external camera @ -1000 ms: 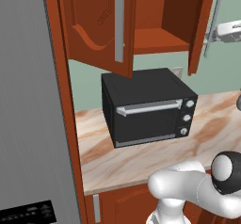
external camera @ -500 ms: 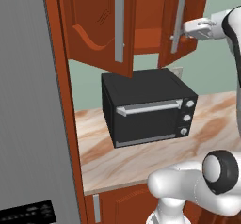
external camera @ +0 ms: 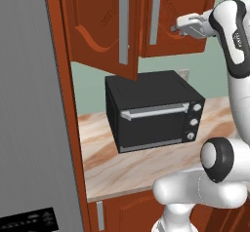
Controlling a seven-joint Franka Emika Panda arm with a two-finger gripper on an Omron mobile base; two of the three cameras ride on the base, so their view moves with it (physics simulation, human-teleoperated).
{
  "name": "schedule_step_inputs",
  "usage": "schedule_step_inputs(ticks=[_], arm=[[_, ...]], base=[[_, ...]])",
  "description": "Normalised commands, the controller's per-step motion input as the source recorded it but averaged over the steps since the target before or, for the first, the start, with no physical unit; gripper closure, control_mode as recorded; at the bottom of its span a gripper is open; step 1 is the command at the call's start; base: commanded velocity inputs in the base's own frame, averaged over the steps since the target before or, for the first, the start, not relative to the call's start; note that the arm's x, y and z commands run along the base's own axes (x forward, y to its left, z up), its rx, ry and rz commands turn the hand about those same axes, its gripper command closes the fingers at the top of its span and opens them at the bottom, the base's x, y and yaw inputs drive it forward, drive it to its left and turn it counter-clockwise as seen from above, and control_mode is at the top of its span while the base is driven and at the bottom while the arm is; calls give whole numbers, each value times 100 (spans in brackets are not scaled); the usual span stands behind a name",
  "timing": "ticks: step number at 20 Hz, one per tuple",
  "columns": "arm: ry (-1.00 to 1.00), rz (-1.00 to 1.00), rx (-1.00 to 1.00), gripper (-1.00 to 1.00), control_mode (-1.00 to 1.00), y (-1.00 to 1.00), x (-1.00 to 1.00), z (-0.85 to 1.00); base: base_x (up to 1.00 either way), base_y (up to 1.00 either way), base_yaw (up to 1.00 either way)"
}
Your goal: Close all open cabinet doors.
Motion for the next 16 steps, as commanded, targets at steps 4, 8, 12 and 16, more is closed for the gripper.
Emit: schedule_step_inputs(ticks=[4,8,12,16], arm=[[2,0,0,-100,-100,0,89,-10],[0,0,0,-100,-100,6,73,-26],[0,0,0,-100,-100,11,59,-37],[-9,0,-7,-100,-100,25,-4,-54]], base=[[0,0,0],[0,0,0],[0,0,0],[0,0,0]])
